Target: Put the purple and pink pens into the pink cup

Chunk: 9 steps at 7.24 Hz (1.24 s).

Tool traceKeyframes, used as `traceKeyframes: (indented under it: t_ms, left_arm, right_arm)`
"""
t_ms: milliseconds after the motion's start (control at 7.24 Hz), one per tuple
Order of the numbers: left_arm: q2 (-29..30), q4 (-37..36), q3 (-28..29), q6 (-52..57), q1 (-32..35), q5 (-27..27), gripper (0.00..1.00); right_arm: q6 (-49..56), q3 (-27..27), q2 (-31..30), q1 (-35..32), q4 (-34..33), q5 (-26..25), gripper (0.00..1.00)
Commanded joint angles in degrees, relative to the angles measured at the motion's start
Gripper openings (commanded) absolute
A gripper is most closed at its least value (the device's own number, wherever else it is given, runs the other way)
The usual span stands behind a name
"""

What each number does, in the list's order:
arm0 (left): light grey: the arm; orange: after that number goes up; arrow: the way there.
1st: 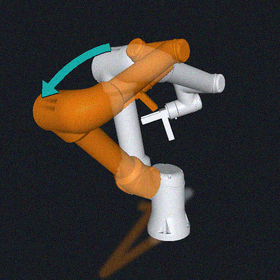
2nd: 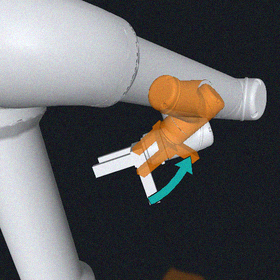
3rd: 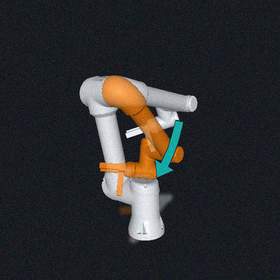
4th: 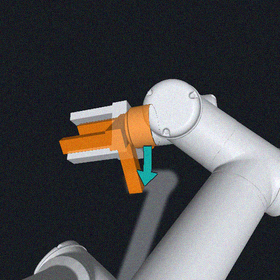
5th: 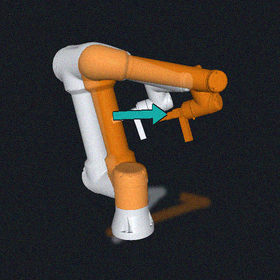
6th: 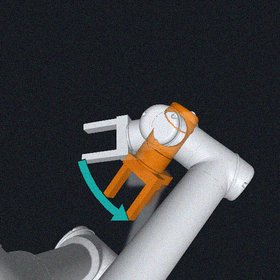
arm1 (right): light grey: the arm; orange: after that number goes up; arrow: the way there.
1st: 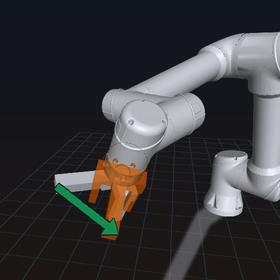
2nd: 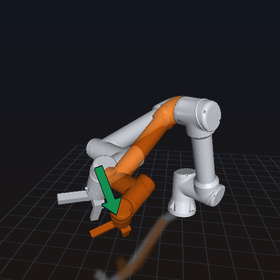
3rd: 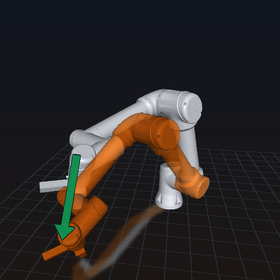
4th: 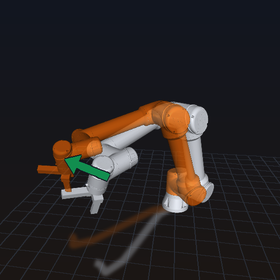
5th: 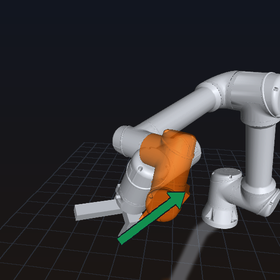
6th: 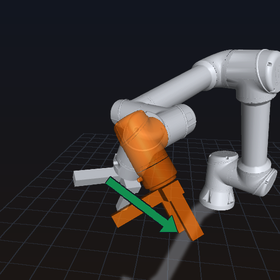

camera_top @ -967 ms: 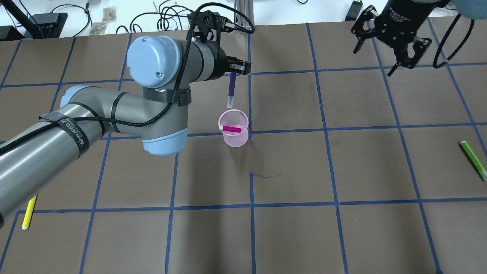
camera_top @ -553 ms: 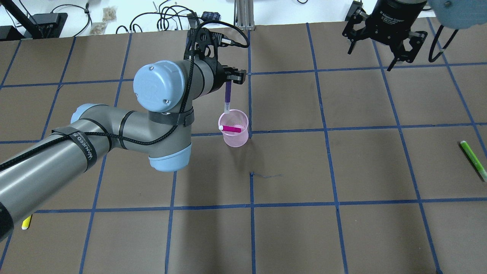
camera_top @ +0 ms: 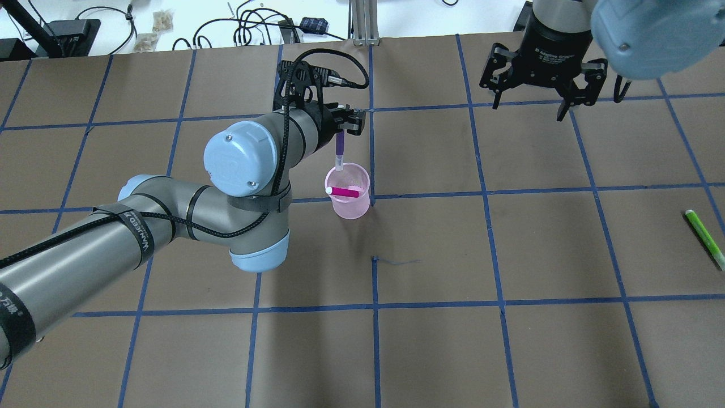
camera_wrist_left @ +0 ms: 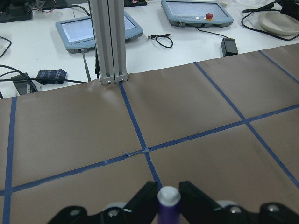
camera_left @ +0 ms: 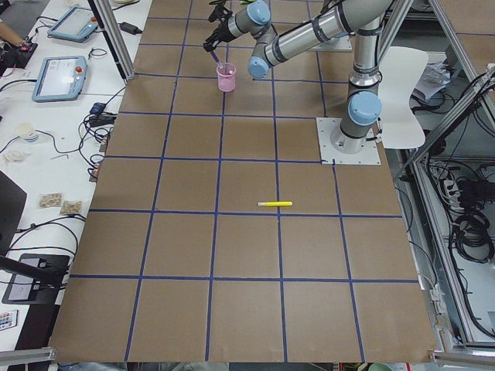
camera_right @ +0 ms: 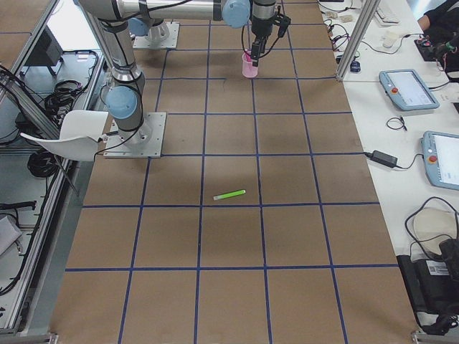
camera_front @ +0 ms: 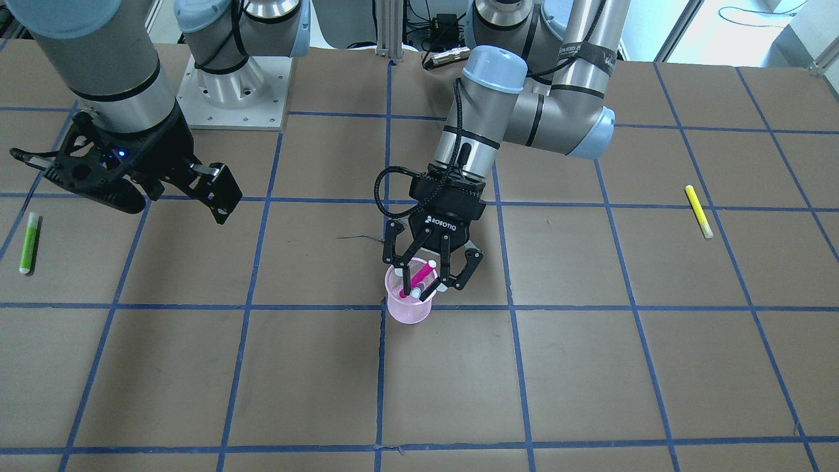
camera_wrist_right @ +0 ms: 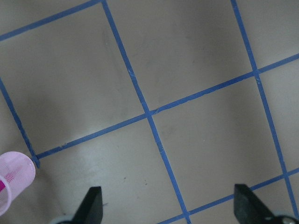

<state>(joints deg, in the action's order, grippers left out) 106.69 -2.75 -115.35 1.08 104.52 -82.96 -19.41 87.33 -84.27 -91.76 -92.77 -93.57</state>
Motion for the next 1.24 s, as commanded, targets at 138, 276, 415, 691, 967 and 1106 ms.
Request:
traceKeyframes:
  t_ms: [138, 276, 415, 691, 967, 1106]
  left_arm:
    - [0.5, -1.0, -1.7, 0.1, 0.2, 0.0, 0.01]
    - [0.7, -2.1, -1.9, 0.1, 0.2, 0.0, 0.01]
    - [1.2, -2.1, -2.0, 0.1, 0.2, 0.0, 0.01]
    - [1.8, -2.2, -1.9, 0.1, 0.2, 0.0, 0.02]
    - [2.1, -2.1, -2.0, 0.0, 0.2, -0.1, 0.13]
    - [2.0, -1.9, -1.9, -0.6, 0.3, -0.3, 0.27]
  right_arm:
    - [3.2, 12.5, -6.5, -0.1, -9.3, -0.2, 1.00]
    - [3.5, 15.6, -7.6, -0.1, -14.4, -0.2, 1.00]
    - [3.4, 15.5, -7.9, -0.1, -14.7, 0.4, 1.00]
    - [3.8, 15.3, -8.7, 0.3, -14.5, 0.4, 1.00]
    - [3.8, 15.3, -9.2, 0.3, -14.6, 0.3, 1.00]
    - [3.8, 15.3, -10.0, 0.1, -14.6, 0.4, 1.00]
